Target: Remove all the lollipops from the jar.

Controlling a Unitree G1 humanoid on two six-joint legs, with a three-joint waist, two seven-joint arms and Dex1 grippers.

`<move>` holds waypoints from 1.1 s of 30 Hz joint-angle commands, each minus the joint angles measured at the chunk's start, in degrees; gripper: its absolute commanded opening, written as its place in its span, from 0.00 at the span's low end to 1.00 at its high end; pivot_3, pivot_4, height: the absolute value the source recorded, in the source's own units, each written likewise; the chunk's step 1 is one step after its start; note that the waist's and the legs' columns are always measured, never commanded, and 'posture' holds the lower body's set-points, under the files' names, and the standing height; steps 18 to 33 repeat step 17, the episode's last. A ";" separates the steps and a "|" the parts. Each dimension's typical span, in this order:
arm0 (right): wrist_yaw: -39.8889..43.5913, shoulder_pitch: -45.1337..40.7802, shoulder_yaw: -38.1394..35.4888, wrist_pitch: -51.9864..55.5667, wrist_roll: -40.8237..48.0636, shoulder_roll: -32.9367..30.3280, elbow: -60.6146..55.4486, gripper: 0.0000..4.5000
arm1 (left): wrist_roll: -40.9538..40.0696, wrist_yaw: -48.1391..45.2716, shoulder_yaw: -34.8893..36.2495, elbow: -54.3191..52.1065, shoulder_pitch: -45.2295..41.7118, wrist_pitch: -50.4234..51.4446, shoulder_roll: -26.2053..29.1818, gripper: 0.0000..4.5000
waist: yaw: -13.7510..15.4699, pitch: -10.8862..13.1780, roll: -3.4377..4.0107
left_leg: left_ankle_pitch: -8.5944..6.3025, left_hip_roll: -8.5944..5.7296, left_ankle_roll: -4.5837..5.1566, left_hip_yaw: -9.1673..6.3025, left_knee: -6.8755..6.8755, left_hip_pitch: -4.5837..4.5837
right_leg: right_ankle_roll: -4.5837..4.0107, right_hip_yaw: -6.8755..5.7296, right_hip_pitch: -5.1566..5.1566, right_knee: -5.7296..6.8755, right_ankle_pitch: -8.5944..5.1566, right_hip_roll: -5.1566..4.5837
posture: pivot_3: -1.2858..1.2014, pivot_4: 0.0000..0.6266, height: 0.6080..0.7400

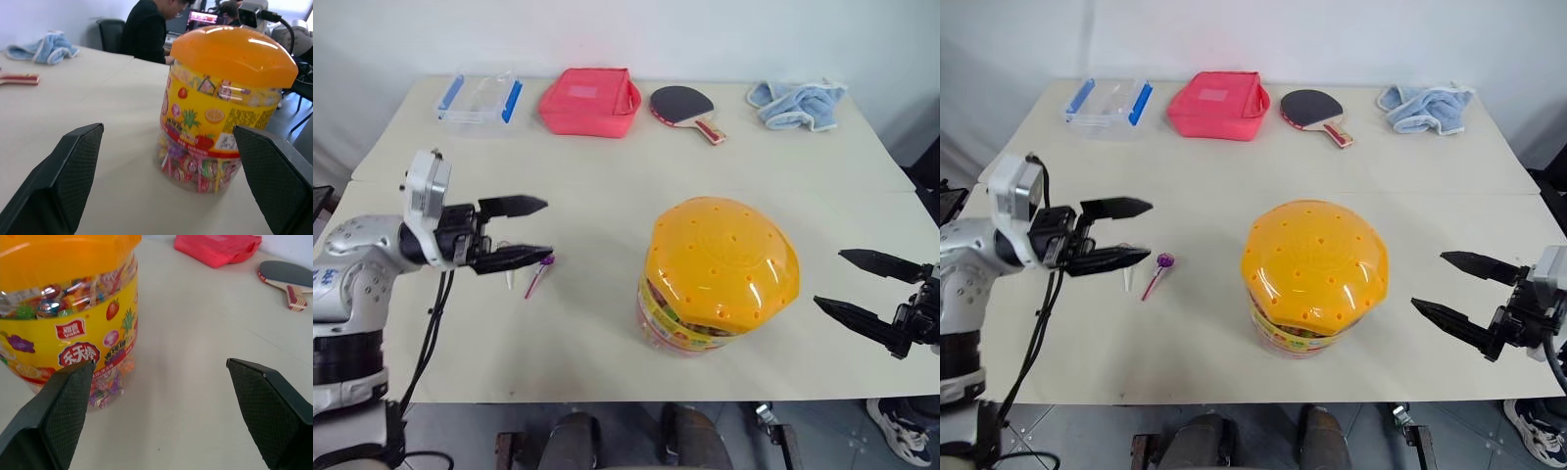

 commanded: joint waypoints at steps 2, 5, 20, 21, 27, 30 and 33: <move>4.39 0.32 0.75 -3.33 -3.43 -1.85 4.44 1.00 | 0.60 -2.82 3.67 0.68 5.01 -2.85 4.84 1.00 | -0.06 0.01 0.01 | 0.00 0.01 -0.01 0.00 -0.01 0.00 | -0.01 -0.01 -0.01 0.00 -0.01 0.02 | 0.52 0.24 1.00; 5.36 -1.09 1.73 -4.54 -4.63 -2.08 7.00 1.00 | 1.57 -3.98 3.93 2.70 6.70 -4.49 6.91 1.00 | -0.02 0.01 0.04 | -0.01 0.01 -0.01 0.01 0.01 0.02 | -0.01 0.00 0.01 0.02 -0.01 0.01 | 0.52 0.24 1.00; 4.48 -4.17 3.23 -4.89 -6.96 -1.35 10.46 1.00 | 1.29 -3.57 3.36 3.29 7.38 -6.25 6.53 1.00 | -0.05 0.06 0.15 | -0.03 0.02 -0.05 0.02 -0.01 0.01 | -0.02 -0.01 -0.02 0.02 -0.01 0.01 | 0.52 0.24 1.00; 4.48 -4.17 3.23 -4.89 -6.96 -1.35 10.46 1.00 | 1.29 -3.57 3.36 3.29 7.38 -6.25 6.53 1.00 | -0.05 0.06 0.15 | -0.03 0.02 -0.05 0.02 -0.01 0.01 | -0.02 -0.01 -0.02 0.02 -0.01 0.01 | 0.52 0.24 1.00; 4.48 -4.17 3.23 -4.89 -6.96 -1.35 10.46 1.00 | 1.29 -3.57 3.36 3.29 7.38 -6.25 6.53 1.00 | -0.05 0.06 0.15 | -0.03 0.02 -0.05 0.02 -0.01 0.01 | -0.02 -0.01 -0.02 0.02 -0.01 0.01 | 0.52 0.24 1.00; 4.48 -4.17 3.23 -4.89 -6.96 -1.35 10.46 1.00 | 1.29 -3.57 3.36 3.29 7.38 -6.25 6.53 1.00 | -0.05 0.06 0.15 | -0.03 0.02 -0.05 0.02 -0.01 0.01 | -0.02 -0.01 -0.02 0.02 -0.01 0.01 | 0.52 0.24 1.00; 4.48 -4.17 3.23 -4.89 -6.96 -1.35 10.46 1.00 | 1.29 -3.57 3.36 3.29 7.38 -6.25 6.53 1.00 | -0.05 0.06 0.15 | -0.03 0.02 -0.05 0.02 -0.01 0.01 | -0.02 -0.01 -0.02 0.02 -0.01 0.01 | 0.52 0.24 1.00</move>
